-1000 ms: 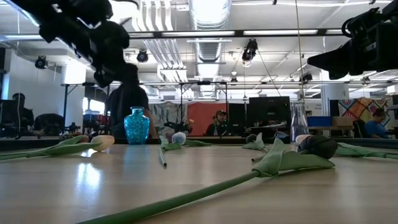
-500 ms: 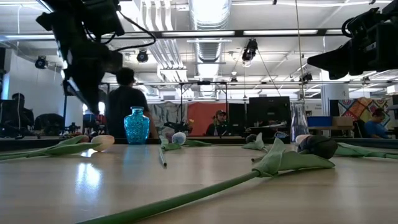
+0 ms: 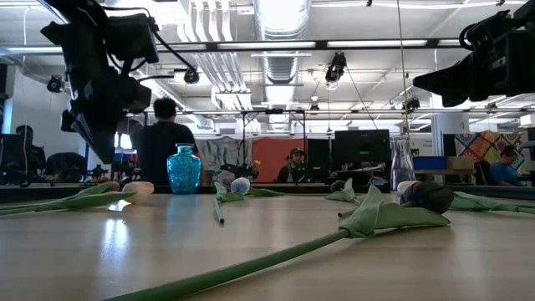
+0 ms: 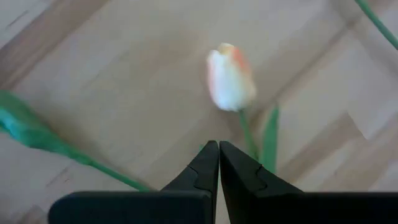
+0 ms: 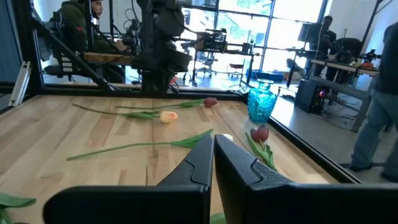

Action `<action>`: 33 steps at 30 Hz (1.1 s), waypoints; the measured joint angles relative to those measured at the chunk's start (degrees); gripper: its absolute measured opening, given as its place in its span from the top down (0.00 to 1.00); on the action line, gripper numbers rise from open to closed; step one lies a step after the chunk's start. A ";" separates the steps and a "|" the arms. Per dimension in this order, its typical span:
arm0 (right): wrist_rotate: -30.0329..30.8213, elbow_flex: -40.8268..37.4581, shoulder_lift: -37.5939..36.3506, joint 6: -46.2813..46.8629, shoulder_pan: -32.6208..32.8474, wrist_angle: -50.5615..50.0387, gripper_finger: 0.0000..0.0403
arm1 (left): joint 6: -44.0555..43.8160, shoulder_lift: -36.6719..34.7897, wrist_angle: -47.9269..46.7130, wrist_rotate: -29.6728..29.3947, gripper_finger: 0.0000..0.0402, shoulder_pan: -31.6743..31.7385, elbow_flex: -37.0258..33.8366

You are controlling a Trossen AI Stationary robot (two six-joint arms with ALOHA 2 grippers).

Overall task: Sort flowers into vase by color
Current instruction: Put the bottom dark red flower into the transparent vase

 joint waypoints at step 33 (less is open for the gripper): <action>0.02 0.00 0.00 0.00 0.02 0.00 0.98 | 3.20 14.72 -1.80 2.78 0.60 32.48 -1.45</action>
